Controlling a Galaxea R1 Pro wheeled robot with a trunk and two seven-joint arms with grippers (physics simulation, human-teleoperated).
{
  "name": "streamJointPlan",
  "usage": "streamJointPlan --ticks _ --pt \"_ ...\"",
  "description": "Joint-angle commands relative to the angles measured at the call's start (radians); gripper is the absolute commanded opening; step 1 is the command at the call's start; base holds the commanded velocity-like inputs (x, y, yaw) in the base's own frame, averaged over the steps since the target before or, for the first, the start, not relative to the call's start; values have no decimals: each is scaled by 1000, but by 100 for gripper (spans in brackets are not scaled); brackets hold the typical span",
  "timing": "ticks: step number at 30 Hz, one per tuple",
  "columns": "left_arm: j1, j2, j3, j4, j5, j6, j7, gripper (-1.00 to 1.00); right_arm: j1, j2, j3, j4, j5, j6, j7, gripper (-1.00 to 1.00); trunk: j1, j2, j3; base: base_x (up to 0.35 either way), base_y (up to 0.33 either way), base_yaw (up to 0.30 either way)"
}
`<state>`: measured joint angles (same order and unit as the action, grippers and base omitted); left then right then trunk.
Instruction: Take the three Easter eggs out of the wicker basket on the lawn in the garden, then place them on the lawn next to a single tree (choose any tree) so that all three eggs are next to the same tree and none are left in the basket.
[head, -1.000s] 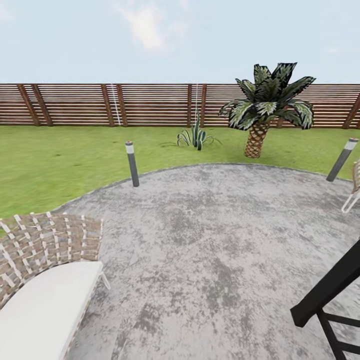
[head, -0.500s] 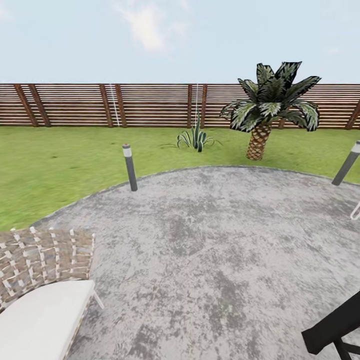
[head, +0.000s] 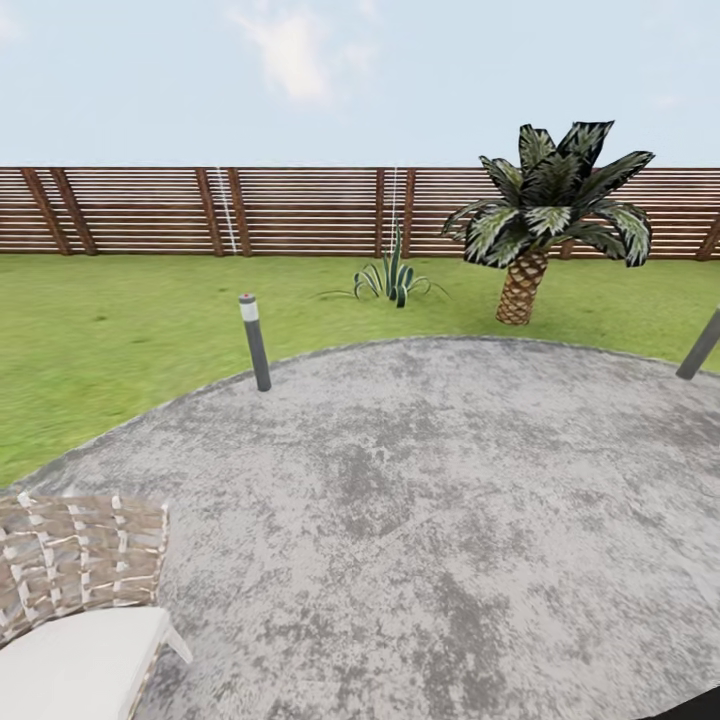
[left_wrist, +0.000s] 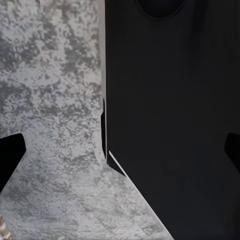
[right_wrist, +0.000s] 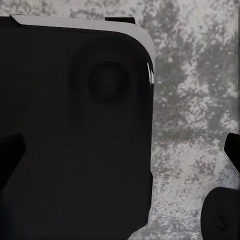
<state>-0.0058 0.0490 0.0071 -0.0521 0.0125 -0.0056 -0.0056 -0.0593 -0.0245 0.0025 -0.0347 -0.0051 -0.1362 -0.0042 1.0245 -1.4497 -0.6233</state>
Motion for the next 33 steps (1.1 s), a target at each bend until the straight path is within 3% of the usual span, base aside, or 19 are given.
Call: streamJointPlan --ticks 1,33 --pt "0 0 1 0 1 -1 -1 100 -1 0 0 1 -1 -3 0 100 1 0 -1 328 0 0" --pt "0 0 1 0 1 -1 -1 100 -1 -12 2 -6 6 -10 -2 100 1 0 -1 328 0 0"
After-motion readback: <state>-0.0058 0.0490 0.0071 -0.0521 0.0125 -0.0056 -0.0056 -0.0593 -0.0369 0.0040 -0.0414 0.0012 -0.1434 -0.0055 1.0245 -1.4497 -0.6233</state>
